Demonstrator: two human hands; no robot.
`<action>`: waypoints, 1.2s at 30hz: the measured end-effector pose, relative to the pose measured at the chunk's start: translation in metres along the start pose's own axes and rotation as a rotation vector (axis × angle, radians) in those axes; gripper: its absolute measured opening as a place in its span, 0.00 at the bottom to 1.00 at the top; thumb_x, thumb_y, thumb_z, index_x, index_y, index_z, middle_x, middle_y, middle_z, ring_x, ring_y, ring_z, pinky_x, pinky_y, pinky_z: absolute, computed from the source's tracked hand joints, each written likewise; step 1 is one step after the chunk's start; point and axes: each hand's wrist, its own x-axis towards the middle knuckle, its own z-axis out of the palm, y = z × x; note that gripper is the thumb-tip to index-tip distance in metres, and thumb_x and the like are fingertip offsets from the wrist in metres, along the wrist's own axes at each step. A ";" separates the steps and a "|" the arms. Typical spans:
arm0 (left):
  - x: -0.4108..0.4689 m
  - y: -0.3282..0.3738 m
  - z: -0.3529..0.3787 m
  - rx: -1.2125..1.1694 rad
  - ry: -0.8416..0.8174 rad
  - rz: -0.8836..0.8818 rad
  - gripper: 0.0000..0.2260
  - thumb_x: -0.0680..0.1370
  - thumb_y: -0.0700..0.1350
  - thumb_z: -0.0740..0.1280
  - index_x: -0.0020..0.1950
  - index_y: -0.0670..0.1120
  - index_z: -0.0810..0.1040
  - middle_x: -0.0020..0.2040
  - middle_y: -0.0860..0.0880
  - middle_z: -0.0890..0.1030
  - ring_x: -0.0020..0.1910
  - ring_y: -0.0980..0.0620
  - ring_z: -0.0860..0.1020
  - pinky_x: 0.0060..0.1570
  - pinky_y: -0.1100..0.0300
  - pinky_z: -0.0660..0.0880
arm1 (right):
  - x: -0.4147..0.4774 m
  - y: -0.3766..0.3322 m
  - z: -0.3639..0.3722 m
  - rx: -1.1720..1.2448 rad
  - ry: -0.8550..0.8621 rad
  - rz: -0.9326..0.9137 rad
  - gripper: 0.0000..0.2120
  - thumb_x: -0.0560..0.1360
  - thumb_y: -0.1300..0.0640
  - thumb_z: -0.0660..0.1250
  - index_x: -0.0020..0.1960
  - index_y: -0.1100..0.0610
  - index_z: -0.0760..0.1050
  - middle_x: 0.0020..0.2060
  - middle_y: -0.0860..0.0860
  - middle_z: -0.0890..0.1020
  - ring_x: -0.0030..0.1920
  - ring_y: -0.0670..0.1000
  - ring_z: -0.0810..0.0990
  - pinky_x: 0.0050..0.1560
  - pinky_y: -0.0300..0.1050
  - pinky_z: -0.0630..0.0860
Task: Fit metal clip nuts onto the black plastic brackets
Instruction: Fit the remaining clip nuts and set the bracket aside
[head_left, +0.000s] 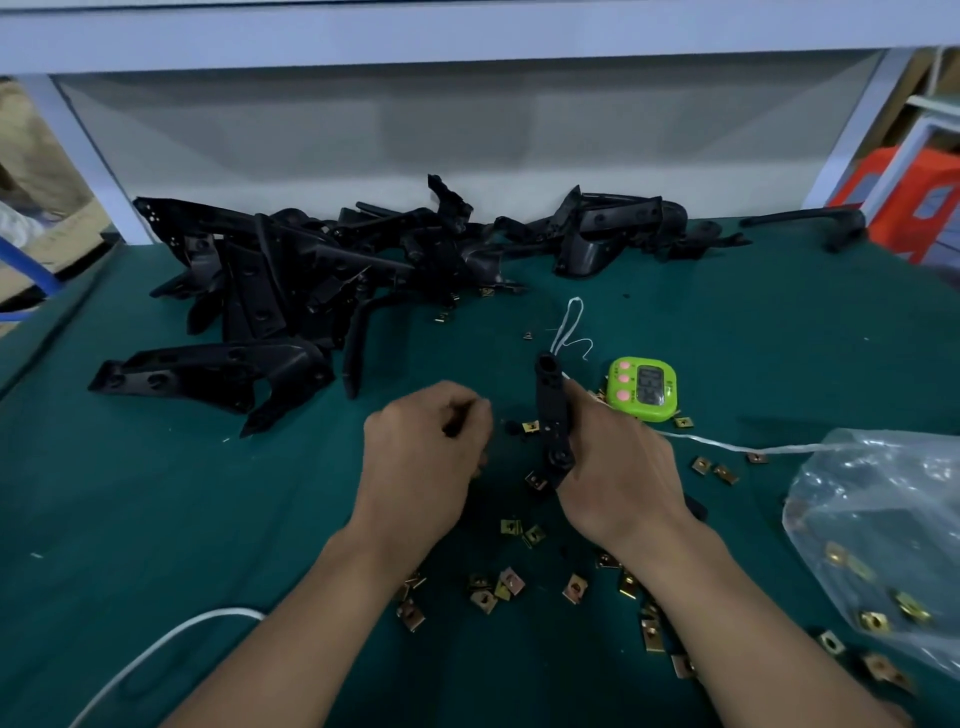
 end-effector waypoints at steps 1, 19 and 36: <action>0.000 -0.002 0.000 0.041 -0.039 0.013 0.08 0.79 0.46 0.71 0.40 0.56 0.82 0.31 0.57 0.82 0.28 0.57 0.80 0.30 0.60 0.79 | 0.000 0.000 0.000 -0.001 -0.002 -0.001 0.10 0.72 0.59 0.62 0.49 0.46 0.68 0.33 0.46 0.78 0.34 0.53 0.76 0.34 0.48 0.72; 0.002 0.008 0.002 -0.467 -0.143 -0.128 0.11 0.81 0.40 0.69 0.42 0.49 0.87 0.36 0.45 0.85 0.34 0.48 0.85 0.35 0.61 0.81 | 0.001 -0.003 -0.002 -0.088 -0.015 -0.065 0.13 0.71 0.59 0.66 0.50 0.46 0.66 0.37 0.47 0.79 0.39 0.57 0.78 0.38 0.47 0.64; -0.001 0.017 -0.003 -0.681 -0.233 -0.296 0.14 0.71 0.55 0.74 0.34 0.46 0.83 0.32 0.44 0.82 0.28 0.52 0.78 0.29 0.63 0.75 | 0.001 -0.006 -0.001 -0.155 0.153 0.019 0.24 0.70 0.65 0.65 0.61 0.43 0.71 0.37 0.45 0.81 0.35 0.51 0.74 0.34 0.45 0.63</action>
